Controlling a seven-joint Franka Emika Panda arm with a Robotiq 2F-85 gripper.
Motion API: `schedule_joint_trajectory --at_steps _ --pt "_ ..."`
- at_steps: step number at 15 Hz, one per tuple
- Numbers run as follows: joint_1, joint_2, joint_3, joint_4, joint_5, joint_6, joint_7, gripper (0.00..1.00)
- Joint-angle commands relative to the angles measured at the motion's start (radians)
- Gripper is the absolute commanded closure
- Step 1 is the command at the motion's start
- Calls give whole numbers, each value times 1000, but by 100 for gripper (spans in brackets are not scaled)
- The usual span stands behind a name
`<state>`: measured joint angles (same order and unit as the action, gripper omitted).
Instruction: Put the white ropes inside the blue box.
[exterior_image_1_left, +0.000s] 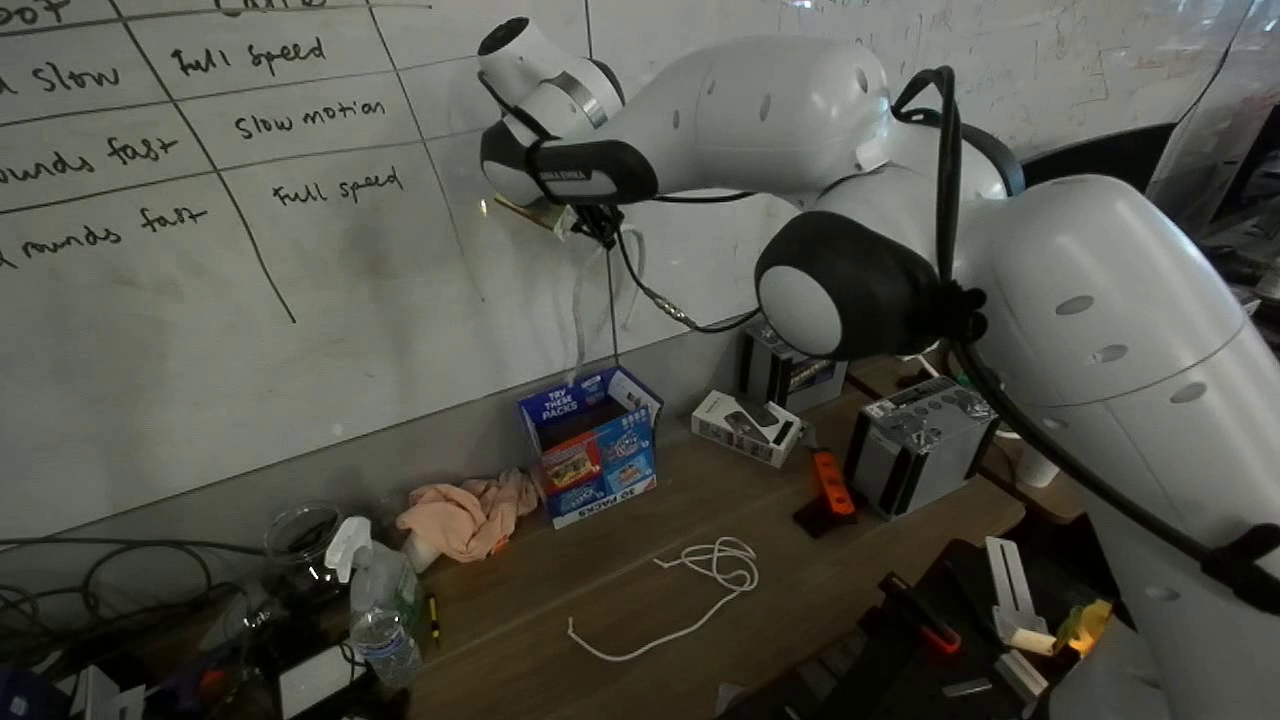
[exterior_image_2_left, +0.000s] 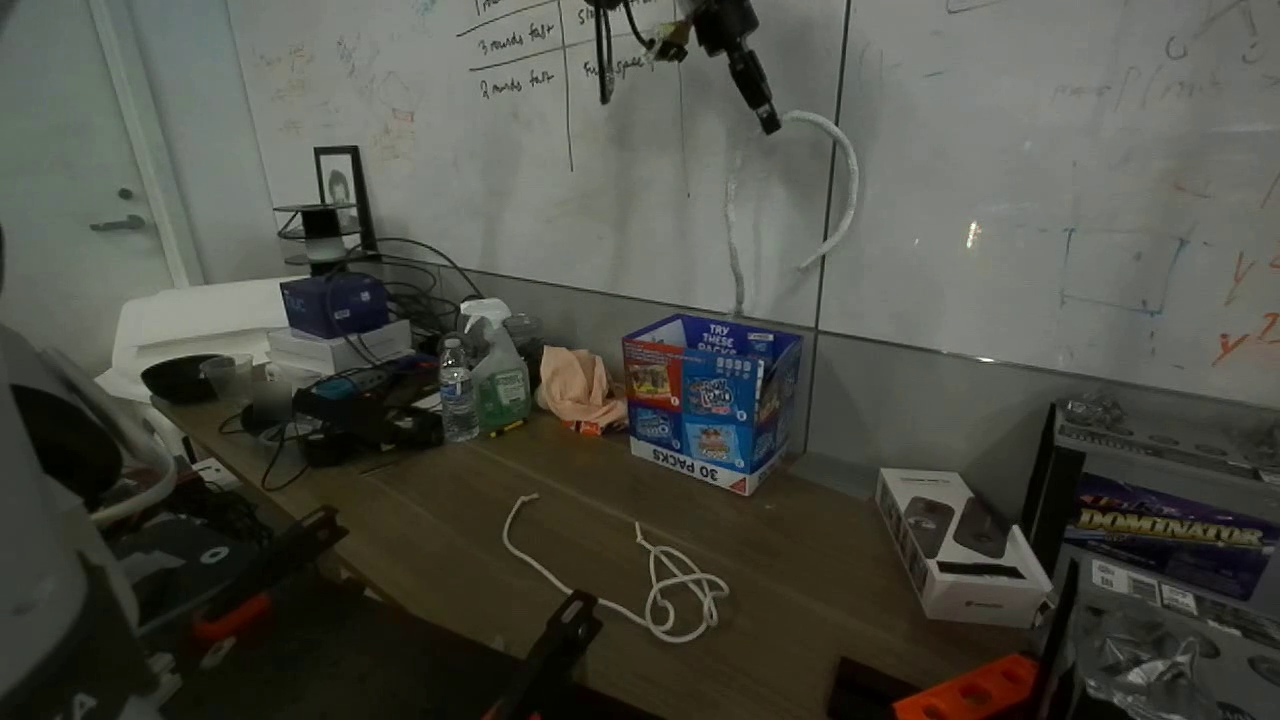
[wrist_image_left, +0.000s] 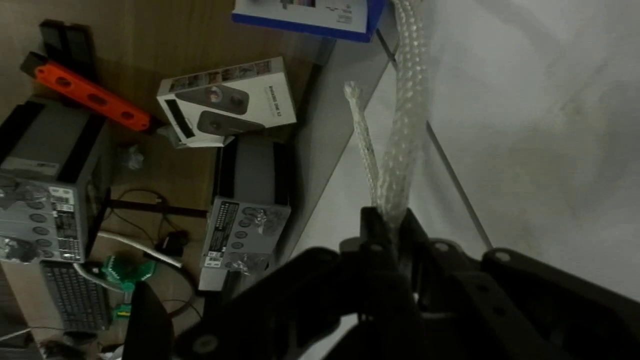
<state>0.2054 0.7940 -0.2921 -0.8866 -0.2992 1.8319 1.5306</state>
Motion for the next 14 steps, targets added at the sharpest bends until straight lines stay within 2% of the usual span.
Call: schedule_joint_trajectory --at_steps 1,3,8,14 --pt "-18 40 28 57 41 -89 -46 97" --pt "-21 60 37 59 51 -106 -55 97" --pt "-29 131 45 90 57 -63 -44 97" --pt "-47 189 88 123 99 -73 -63 97"
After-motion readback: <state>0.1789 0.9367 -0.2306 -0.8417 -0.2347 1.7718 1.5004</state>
